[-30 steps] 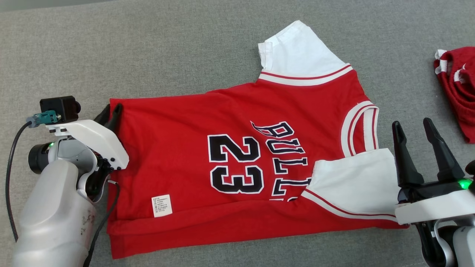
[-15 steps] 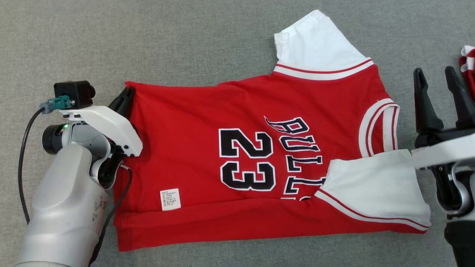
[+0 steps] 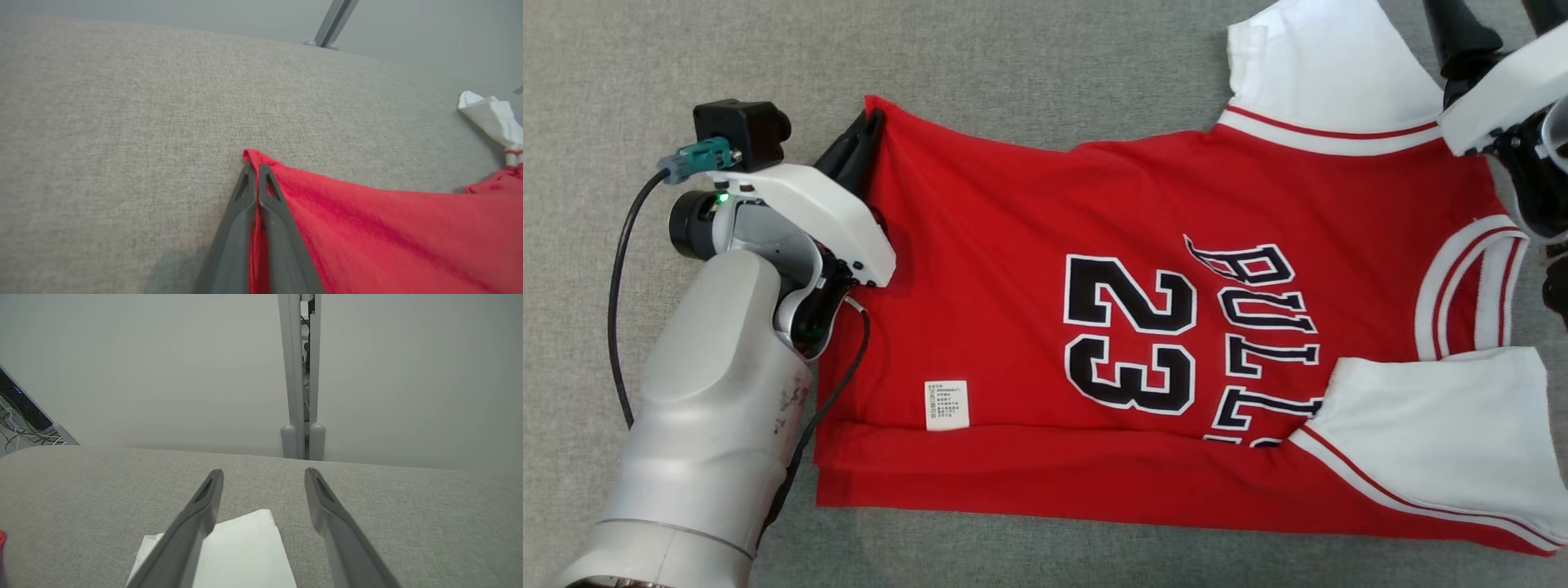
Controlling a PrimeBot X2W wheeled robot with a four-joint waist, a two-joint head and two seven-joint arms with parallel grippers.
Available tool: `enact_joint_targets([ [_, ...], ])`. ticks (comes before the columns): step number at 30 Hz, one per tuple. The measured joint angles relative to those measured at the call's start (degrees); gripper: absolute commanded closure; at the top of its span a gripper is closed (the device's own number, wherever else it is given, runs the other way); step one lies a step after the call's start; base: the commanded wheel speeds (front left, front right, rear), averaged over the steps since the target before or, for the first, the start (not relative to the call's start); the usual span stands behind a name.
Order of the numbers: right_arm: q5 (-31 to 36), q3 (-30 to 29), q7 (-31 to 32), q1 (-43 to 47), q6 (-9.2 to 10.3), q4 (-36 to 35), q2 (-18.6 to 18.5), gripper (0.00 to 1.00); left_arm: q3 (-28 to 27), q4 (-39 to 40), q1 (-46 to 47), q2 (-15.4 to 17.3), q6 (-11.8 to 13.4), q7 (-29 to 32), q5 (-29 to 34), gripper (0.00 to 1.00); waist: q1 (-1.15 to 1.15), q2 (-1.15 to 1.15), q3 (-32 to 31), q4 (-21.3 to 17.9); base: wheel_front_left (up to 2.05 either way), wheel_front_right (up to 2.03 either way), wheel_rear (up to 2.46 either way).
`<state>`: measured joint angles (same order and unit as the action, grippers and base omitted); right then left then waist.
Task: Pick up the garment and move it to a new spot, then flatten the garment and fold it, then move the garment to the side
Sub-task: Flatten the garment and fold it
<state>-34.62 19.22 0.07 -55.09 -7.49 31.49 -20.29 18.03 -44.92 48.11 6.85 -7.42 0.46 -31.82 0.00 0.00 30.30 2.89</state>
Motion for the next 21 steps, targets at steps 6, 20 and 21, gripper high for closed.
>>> enact_joint_targets([
  [6, -2.65, 6.66, 6.60, -8.94, 0.00, 8.51, -2.70, 0.00, 2.05, 0.10, 2.68, -1.74, -0.08, -1.65, -1.13, 1.00, 0.00, 0.00, 2.79, 3.09, 0.00, 0.00, 0.00],
  [20, -8.87, 17.34, 16.67, -15.89, 0.00, 15.81, -5.79, 0.58, 5.89, -1.07, 5.25, -2.15, -0.15, -4.99, -4.71, 1.00, 0.00, 0.00, 5.40, 5.48, 0.00, 0.00, 0.00],
  [21, -9.18, 17.89, 16.81, -16.17, 0.00, 15.86, -6.04, 0.88, 6.15, -1.15, 5.32, -2.11, -0.15, -5.05, -4.94, 1.00, 0.00, 0.00, 5.41, 5.49, 0.00, 0.00, 0.00],
])
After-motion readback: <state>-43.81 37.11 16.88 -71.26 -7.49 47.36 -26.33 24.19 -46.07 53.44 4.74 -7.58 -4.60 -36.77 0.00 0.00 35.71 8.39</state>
